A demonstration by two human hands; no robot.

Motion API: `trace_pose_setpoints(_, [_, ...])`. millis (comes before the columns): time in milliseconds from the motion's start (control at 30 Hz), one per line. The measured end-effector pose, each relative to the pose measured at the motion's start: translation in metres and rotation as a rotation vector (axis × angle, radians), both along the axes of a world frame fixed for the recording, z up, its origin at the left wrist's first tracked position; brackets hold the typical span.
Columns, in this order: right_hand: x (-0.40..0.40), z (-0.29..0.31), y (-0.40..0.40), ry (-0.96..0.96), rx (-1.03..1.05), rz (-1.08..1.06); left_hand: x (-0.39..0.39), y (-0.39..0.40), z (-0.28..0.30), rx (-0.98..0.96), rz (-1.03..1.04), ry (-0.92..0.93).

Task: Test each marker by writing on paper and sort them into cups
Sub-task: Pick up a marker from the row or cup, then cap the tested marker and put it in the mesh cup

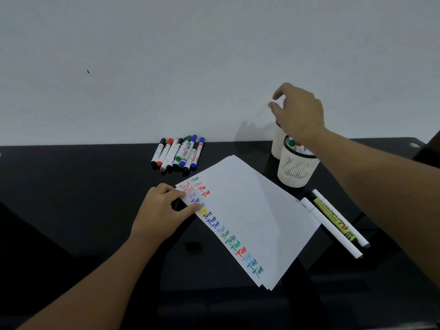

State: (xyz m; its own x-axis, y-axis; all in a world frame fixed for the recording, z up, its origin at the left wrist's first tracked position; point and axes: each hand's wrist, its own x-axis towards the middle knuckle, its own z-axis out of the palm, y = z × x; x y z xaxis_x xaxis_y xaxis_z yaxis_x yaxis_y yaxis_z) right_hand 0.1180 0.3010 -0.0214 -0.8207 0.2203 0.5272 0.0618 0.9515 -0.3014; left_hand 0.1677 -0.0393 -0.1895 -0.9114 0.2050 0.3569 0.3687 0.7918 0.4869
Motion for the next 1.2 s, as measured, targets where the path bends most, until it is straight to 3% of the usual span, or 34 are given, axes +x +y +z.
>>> trace_pose_setpoints(100, [0.011, -0.011, -0.045, -0.037, 0.102, 0.172, 0.0, 0.0, 0.0, 0.005, 0.001, 0.0])
trace_pose_setpoints(233, [0.01, -0.054, -0.098, -0.338, 0.181, 0.395, 0.0, 0.0, 0.0, -0.002, -0.001, -0.003])
trace_pose_setpoints(400, [-0.012, -0.109, -0.134, -0.584, 0.244, 0.404, -0.001, -0.001, -0.001, 0.002, -0.003, 0.002])
trace_pose_setpoints(667, [-0.035, -0.125, -0.156, -0.621, 0.312, 0.357, -0.005, 0.0, -0.005, 0.004, -0.008, 0.047])
trace_pose_setpoints(867, [-0.034, -0.133, -0.144, -0.416, 0.256, 0.279, -0.005, 0.0, -0.004, -0.017, -0.009, 0.021])
trace_pose_setpoints(1000, [-0.037, -0.134, -0.144, -0.489, 0.364, 0.29, -0.004, 0.001, -0.001, -0.021, -0.009, -0.005])
trace_pose_setpoints(1200, [-0.042, -0.13, -0.139, -0.374, 0.515, 0.298, -0.004, 0.001, 0.0, -0.026, -0.002, -0.008])
